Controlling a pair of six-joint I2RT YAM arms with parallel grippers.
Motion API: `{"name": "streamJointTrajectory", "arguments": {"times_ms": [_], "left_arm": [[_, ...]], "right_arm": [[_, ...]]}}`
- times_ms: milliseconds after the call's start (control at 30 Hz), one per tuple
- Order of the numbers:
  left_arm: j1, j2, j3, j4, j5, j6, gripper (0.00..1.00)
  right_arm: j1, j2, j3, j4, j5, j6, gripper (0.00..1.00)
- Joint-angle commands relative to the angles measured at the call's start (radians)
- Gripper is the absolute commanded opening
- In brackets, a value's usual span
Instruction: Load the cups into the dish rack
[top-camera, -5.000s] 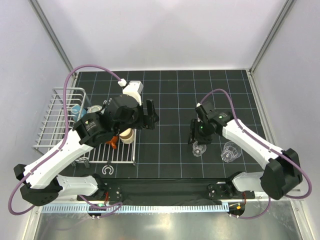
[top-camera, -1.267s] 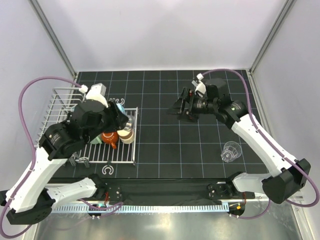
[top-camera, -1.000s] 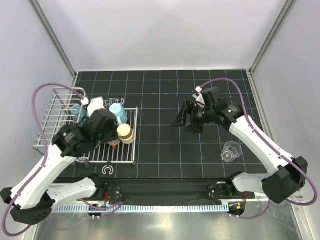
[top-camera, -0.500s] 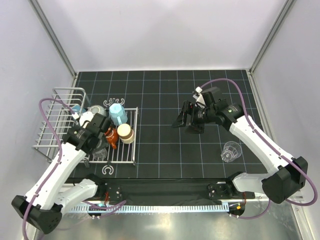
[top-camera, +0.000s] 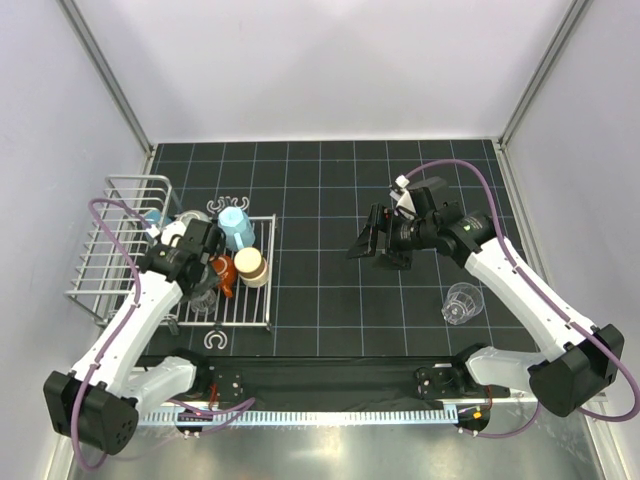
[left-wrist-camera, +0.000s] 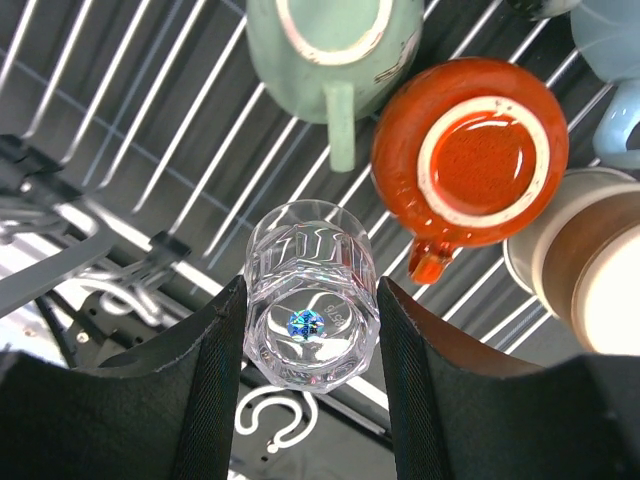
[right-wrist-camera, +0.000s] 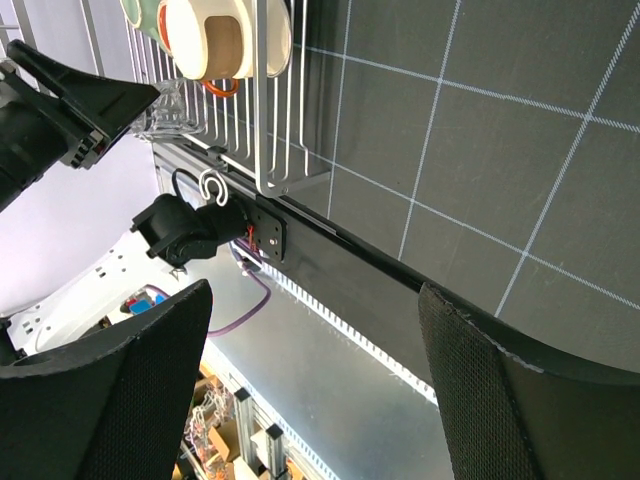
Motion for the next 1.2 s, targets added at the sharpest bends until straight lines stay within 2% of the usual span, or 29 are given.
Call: {"name": "streamJointTrajectory", "arguments": {"times_ms": [0,267,533,633,767,867,967,1033,1167], "left_arm": [[0.007,0.007,-0.015,0.097,-0.018,-0.005,0.00],[0.007,0.027,-0.069,0.166,-0.031,-0.028,0.03],[0.016,0.033,-0.095,0.152,-0.020,-0.059,0.23],[0.023,0.044,-0.090,0.126,-0.017,-0.074,0.37],[0.024,0.039,-0.075,0.117,0.015,-0.079,0.78],[0.023,0.023,-0.057,0.110,0.028,-0.086,0.94],[0.023,0.025,-0.028,0.070,0.032,-0.091,1.00],[0.023,0.027,-0.005,0.059,0.050,-0.080,1.00],[0.024,0.038,0.058,0.010,0.124,-0.040,1.00]], "right_arm": [[-0.001,-0.020,0.000,0.005,0.014,0.003,0.84],[-0.001,-0.018,-0.001,-0.007,0.022,-0.004,0.84],[-0.003,-0.017,-0.011,-0.009,0.031,-0.011,0.84],[-0.003,-0.012,-0.012,-0.012,0.036,-0.018,0.84],[-0.001,0.000,0.005,-0.059,0.080,-0.040,0.84],[-0.001,0.009,0.045,-0.137,0.154,-0.066,0.84],[-0.003,0.012,0.078,-0.192,0.220,-0.092,0.84],[-0.003,0.011,0.100,-0.240,0.263,-0.100,0.84],[-0.001,0.011,0.143,-0.375,0.489,-0.072,0.84]]}}
